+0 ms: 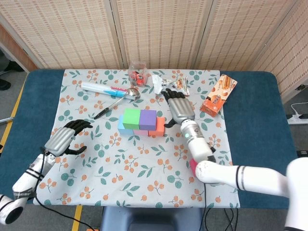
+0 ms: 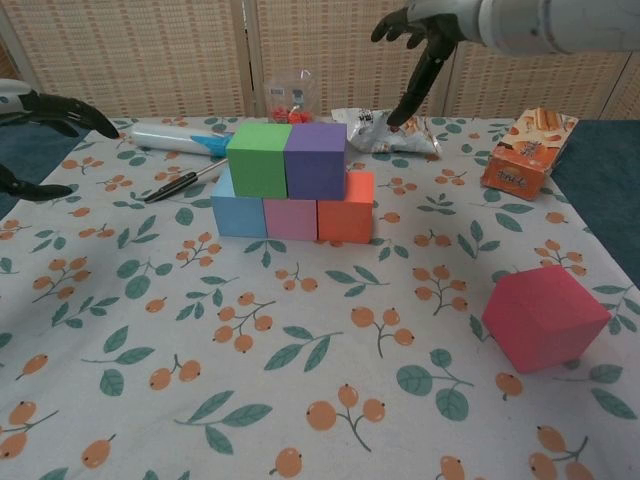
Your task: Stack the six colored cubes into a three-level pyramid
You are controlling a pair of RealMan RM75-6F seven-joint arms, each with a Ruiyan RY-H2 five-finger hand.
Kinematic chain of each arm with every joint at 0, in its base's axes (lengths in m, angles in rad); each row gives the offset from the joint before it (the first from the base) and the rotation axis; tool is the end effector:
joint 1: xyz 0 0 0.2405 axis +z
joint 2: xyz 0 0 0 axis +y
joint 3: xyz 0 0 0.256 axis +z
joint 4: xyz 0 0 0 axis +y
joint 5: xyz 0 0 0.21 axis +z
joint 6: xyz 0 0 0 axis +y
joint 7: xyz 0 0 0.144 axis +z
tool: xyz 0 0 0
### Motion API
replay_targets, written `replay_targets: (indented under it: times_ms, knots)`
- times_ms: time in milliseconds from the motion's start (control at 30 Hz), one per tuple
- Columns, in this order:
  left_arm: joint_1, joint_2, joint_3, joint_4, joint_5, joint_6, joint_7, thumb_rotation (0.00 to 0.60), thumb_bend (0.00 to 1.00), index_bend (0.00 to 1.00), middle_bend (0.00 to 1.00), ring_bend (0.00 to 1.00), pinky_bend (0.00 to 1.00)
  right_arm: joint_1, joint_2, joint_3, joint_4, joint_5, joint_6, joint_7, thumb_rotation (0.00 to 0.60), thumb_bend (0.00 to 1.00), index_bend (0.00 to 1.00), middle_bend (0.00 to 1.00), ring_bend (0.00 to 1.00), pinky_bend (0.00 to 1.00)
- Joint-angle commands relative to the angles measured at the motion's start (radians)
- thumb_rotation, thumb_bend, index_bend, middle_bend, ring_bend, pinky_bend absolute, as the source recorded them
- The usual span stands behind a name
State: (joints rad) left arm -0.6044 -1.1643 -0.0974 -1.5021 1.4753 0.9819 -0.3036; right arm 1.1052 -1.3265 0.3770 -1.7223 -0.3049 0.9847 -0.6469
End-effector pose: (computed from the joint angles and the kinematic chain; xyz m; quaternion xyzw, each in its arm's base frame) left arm -0.2234 0.3326 0.1010 -0.7113 -0.4297 -0.4092 0.3767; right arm -0.0412 -0.4055 0.0582 0.6780 -0.4598 0.3534 0.4516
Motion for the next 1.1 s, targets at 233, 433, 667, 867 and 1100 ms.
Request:
replay_targets:
  times_ms: [233,433,667,867,1100]
  knots:
    - [-0.122,-0.142,-0.047,0.112,-0.163,-0.203,0.102,0.600,0.32,0.15,0.14,0.09,0.15,-0.268,0.262,-0.081,-0.207,-0.309,0.048,0.230,0.600,0.00,0.00,0.09,0.03,0.16]
    - [-0.157,-0.196,-0.058,0.108,-0.194,-0.212,0.182,0.600,0.32,0.14,0.12,0.07,0.15,-0.359,0.313,-0.115,-0.195,-0.454,0.030,0.359,0.600,0.00,0.00,0.09,0.03,0.16]
    - [-0.176,-0.244,-0.075,0.113,-0.255,-0.186,0.297,0.600,0.32,0.13,0.10,0.06,0.15,-0.397,0.334,-0.129,-0.164,-0.511,0.014,0.424,0.600,0.00,0.00,0.09,0.03,0.16]
    - [-0.182,-0.248,-0.073,0.090,-0.258,-0.184,0.308,0.600,0.32,0.13,0.10,0.06,0.15,-0.412,0.342,-0.133,-0.155,-0.526,0.017,0.440,0.600,0.00,0.00,0.09,0.03,0.16]
    - [-0.195,-0.261,-0.074,0.091,-0.263,-0.191,0.313,0.600,0.32,0.13,0.10,0.06,0.15,-0.421,0.348,-0.133,-0.148,-0.527,0.013,0.453,0.600,0.00,0.00,0.09,0.02,0.16]
